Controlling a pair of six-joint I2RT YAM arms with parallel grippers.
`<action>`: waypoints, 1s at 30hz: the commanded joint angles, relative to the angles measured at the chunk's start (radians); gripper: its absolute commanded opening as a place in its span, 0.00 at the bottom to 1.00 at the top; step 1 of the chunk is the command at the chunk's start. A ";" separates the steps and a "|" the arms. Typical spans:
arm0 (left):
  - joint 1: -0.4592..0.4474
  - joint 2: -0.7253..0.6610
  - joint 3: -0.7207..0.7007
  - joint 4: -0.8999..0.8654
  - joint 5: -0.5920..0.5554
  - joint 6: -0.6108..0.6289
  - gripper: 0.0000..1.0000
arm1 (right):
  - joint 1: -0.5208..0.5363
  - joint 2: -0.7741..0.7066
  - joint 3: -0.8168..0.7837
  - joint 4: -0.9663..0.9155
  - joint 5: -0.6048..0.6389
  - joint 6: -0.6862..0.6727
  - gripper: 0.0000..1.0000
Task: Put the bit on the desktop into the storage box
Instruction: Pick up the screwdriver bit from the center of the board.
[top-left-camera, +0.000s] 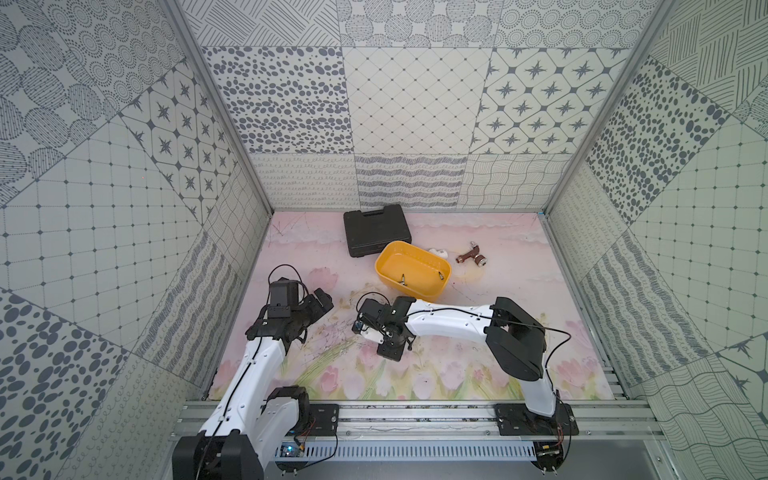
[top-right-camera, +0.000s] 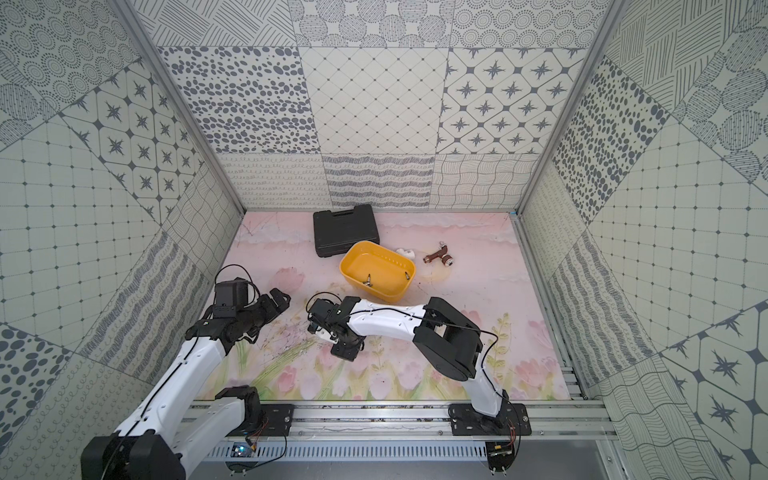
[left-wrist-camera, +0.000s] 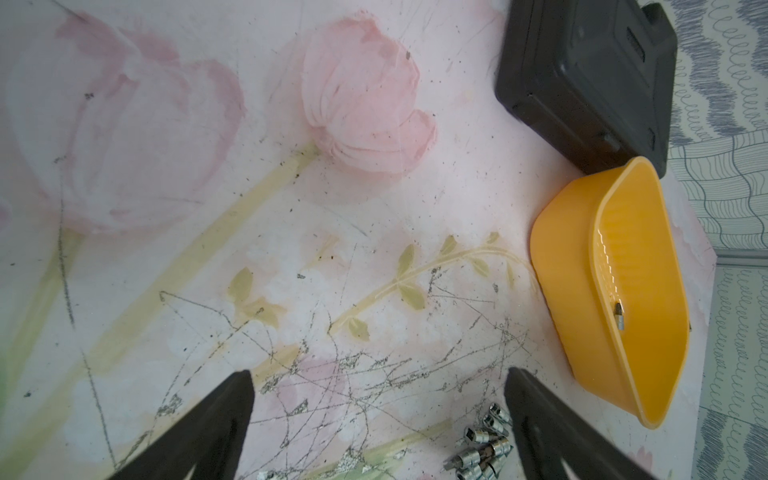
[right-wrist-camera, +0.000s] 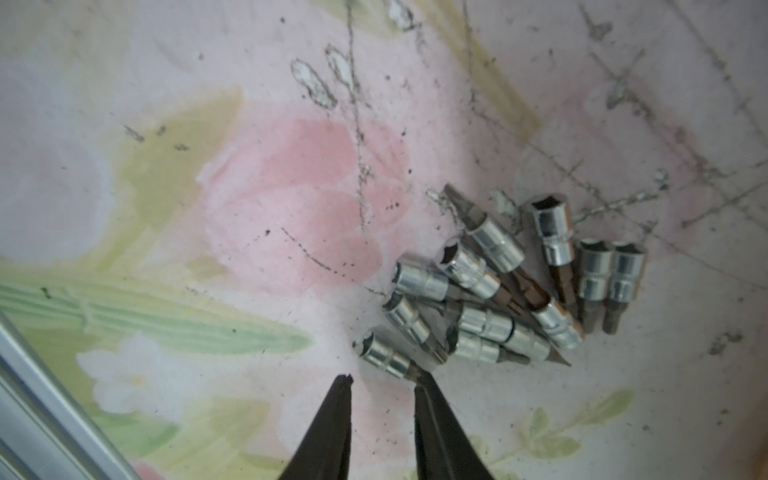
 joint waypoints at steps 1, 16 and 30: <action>0.001 -0.004 0.000 0.014 0.012 -0.001 0.99 | 0.009 0.005 0.003 0.005 0.008 -0.013 0.29; 0.003 0.001 0.001 0.018 0.012 0.002 0.99 | 0.009 0.047 0.019 0.006 -0.004 -0.019 0.27; 0.004 0.004 0.003 0.018 0.007 0.005 0.99 | 0.009 0.067 0.028 0.015 -0.003 -0.018 0.27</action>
